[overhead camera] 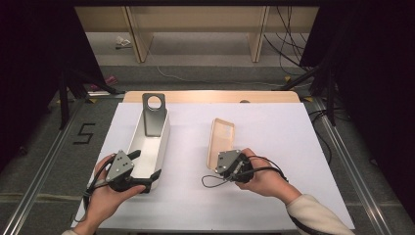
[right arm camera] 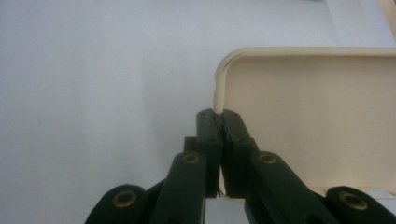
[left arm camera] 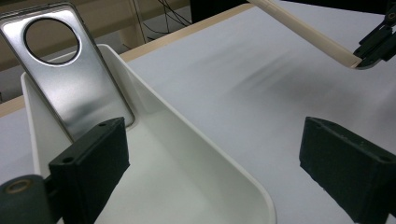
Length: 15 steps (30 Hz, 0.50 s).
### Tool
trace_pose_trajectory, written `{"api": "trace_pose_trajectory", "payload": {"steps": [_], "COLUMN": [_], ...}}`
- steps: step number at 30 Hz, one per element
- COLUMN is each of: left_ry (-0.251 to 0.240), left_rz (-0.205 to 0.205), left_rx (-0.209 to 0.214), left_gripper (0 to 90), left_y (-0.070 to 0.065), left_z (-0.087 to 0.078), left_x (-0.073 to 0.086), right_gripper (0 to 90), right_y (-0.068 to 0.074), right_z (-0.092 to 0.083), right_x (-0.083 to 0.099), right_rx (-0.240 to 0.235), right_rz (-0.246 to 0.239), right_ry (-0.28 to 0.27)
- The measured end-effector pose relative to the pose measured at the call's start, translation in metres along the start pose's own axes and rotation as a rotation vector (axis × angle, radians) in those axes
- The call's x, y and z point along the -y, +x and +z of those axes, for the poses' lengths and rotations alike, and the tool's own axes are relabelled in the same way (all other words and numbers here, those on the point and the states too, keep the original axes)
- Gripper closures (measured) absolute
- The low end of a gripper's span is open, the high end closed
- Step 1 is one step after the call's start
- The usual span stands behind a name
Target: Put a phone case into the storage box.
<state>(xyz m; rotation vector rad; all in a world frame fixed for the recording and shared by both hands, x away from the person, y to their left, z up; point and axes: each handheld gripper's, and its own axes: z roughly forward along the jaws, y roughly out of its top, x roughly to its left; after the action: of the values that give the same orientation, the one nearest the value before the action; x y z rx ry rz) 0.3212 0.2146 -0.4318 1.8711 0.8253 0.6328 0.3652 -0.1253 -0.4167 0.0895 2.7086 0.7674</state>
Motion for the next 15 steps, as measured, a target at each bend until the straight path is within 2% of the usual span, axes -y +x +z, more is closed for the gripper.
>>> {"api": "trace_pose_trajectory", "payload": {"steps": [5,15], "left_ry": [-0.001,-0.001], "left_rz": [0.001,0.001], "left_rx": [0.0,-0.002], "left_gripper": [7.8,7.8], "left_y": [0.0,0.001], "left_z": [0.0,0.0], "left_x": [0.0,0.0], "right_gripper": [88.0,88.0], "right_y": [0.002,0.011], "right_z": [-0.007,-0.019], "right_x": [0.008,0.021], "right_rx": [-0.009,-0.02], "right_rz": [0.01,0.031], "right_ry": [-0.048,-0.071]}}
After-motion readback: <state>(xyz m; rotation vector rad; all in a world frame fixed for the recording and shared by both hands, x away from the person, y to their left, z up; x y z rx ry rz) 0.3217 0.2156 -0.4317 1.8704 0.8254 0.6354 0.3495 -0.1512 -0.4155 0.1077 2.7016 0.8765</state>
